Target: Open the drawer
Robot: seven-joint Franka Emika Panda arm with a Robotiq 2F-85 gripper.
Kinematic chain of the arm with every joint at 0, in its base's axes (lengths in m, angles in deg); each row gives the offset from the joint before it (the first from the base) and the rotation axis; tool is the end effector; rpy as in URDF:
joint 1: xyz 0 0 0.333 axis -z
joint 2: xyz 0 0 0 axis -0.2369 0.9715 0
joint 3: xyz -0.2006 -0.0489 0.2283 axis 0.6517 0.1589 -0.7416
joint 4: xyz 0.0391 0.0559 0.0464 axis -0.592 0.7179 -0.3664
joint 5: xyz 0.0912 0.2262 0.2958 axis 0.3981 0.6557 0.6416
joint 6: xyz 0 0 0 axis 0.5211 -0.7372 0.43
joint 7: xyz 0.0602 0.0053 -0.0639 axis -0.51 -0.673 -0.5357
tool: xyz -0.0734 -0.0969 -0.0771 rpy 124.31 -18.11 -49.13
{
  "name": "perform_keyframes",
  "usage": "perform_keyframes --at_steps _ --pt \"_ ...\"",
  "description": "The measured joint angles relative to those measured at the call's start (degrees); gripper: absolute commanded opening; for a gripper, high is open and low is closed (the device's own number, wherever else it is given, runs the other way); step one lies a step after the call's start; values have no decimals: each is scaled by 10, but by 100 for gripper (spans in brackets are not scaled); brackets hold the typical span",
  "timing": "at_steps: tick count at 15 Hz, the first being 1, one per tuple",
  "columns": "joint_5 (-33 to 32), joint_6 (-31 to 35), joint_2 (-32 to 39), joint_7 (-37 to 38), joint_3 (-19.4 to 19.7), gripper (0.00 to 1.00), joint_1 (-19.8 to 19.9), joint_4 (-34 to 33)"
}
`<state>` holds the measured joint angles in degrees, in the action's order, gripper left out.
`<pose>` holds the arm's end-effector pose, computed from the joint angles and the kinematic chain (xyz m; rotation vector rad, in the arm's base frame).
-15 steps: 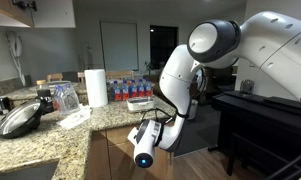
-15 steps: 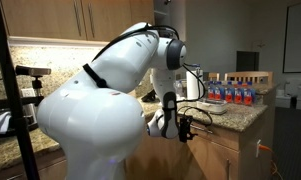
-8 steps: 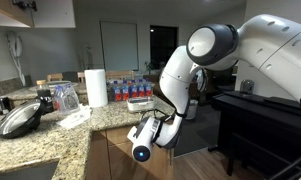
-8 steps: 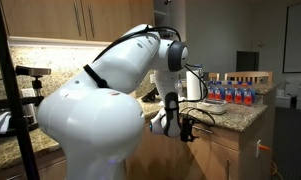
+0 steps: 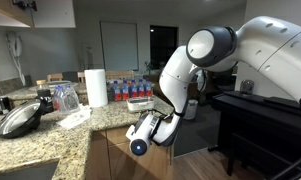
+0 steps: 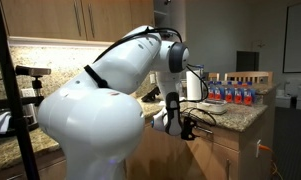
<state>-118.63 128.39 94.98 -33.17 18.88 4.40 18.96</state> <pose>0.6059 0.1870 0.0343 1.5796 1.2182 0.5732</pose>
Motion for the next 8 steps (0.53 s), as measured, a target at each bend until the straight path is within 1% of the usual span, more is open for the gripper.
perform_keyframes --at_steps 4,7,8 --pt "2 1 -2 -4 0 9 0 -6" --pt "2 1 -12 -4 0 5 -1 -1" --pt "2 1 -15 -3 0 8 -1 1"
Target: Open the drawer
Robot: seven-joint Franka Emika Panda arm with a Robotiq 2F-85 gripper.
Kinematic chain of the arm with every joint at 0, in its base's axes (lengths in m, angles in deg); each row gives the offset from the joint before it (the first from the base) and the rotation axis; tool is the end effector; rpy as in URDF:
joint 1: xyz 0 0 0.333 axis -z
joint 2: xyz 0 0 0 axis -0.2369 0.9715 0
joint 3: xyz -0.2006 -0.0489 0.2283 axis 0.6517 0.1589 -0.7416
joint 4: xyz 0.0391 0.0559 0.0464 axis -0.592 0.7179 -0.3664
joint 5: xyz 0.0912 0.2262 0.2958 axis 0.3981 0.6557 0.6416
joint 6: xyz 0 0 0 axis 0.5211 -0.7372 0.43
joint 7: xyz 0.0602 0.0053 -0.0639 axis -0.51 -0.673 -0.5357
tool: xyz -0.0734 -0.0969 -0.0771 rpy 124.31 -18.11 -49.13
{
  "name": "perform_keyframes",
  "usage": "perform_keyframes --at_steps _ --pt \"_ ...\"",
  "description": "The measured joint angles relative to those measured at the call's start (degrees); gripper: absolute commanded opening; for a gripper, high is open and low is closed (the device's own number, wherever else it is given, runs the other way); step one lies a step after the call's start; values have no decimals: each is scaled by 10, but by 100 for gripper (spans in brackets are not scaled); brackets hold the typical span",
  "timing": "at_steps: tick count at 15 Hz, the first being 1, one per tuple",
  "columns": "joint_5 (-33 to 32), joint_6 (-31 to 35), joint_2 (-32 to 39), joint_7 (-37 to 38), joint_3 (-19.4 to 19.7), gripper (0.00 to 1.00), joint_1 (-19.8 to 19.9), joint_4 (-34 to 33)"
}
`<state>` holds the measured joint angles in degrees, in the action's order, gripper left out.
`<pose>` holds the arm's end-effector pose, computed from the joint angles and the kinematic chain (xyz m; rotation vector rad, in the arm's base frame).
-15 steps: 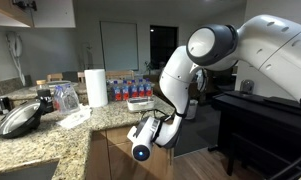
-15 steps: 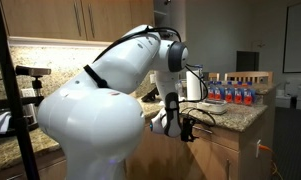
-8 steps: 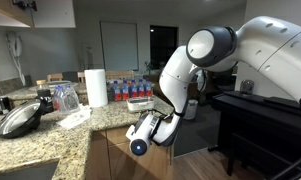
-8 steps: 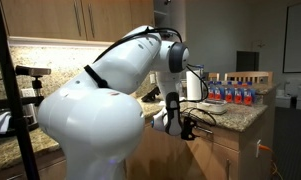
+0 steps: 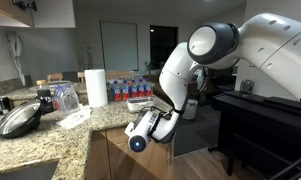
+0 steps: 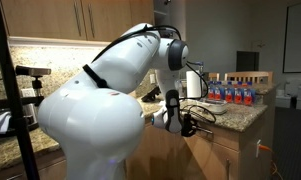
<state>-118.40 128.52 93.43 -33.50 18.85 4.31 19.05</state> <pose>0.6123 0.1895 0.0505 1.5713 1.2046 0.5903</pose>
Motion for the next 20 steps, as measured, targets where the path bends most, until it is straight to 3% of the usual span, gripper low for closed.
perform_keyframes --at_steps 12,20 --pt "-9 -3 0 17 2 11 -3 4" --pt "-67 -25 -4 76 6 11 -4 30"
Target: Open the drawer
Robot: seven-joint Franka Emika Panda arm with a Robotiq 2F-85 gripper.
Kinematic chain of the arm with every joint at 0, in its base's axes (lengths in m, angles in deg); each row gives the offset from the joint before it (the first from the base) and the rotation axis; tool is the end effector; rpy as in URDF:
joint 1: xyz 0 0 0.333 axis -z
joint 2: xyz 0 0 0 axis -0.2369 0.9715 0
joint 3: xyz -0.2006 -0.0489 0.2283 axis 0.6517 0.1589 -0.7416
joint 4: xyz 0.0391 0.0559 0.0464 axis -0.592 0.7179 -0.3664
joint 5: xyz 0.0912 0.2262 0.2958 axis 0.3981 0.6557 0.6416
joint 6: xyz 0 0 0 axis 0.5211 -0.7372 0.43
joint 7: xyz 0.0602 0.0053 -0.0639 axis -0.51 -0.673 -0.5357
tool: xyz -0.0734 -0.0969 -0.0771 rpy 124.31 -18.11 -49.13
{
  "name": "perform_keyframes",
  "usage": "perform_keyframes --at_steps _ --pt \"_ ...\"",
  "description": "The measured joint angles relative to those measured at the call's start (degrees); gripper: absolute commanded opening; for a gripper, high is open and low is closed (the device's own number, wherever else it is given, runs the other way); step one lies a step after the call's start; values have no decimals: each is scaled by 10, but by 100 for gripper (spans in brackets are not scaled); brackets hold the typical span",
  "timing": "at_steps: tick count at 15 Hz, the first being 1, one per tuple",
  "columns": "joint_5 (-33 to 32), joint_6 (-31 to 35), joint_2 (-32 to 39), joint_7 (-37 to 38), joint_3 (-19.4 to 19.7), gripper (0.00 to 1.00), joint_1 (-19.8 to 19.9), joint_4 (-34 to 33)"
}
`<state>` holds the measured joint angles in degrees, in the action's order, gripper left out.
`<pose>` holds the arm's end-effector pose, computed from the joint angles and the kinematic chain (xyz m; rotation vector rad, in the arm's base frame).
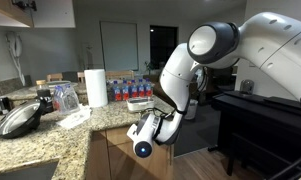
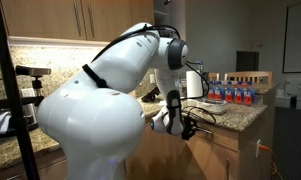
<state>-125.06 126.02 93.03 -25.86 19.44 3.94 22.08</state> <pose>0.6016 0.1862 0.0447 1.5306 1.1836 0.6971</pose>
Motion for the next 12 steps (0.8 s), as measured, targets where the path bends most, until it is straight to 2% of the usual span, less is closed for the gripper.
perform_keyframes --at_steps 12 --pt "-27 -37 -3 34 -4 11 -2 28"
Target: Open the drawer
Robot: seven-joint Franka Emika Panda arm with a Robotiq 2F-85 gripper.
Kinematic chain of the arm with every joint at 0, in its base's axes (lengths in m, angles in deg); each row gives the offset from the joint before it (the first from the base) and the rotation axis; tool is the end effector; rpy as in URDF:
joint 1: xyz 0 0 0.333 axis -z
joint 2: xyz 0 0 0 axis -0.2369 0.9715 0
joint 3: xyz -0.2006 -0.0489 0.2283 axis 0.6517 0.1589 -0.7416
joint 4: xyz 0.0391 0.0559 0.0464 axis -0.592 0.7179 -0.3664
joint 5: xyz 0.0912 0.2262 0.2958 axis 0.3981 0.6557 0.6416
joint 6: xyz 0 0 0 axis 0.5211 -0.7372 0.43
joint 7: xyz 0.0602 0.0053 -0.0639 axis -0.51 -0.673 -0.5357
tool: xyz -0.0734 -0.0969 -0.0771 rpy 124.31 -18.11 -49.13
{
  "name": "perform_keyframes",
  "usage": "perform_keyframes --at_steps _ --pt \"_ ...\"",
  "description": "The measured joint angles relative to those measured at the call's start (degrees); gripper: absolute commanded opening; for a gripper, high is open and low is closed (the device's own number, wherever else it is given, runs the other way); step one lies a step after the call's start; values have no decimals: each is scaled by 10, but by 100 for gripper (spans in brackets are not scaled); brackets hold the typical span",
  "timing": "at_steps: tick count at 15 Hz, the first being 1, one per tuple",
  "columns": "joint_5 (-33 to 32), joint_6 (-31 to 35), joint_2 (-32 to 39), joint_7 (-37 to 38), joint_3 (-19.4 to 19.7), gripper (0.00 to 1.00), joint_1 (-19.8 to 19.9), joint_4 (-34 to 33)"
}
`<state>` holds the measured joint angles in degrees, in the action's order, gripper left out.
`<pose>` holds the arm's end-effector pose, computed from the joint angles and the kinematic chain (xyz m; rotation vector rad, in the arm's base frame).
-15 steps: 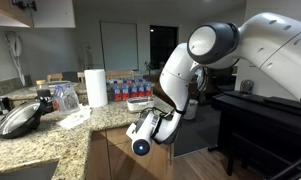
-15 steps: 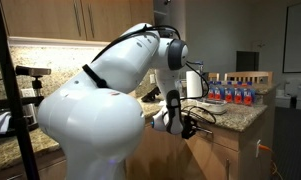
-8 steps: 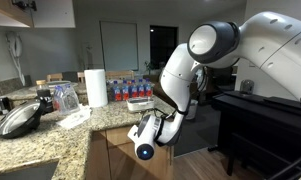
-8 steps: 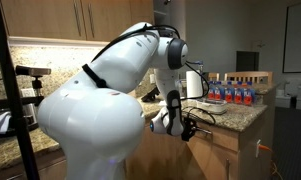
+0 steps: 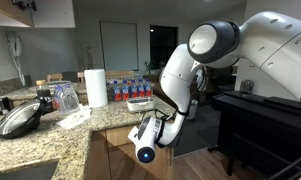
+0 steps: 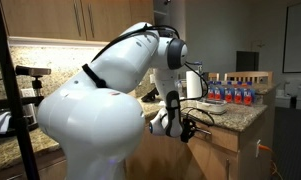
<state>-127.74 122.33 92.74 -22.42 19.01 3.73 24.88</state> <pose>0.5885 0.1862 0.0405 1.4996 1.1638 0.7392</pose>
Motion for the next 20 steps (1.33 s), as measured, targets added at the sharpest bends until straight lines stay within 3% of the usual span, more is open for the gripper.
perform_keyframes --at_steps 16,20 --pt "-6 -36 -1 16 -8 10 -3 22" --pt "-2 -90 -26 48 -22 10 -13 100"
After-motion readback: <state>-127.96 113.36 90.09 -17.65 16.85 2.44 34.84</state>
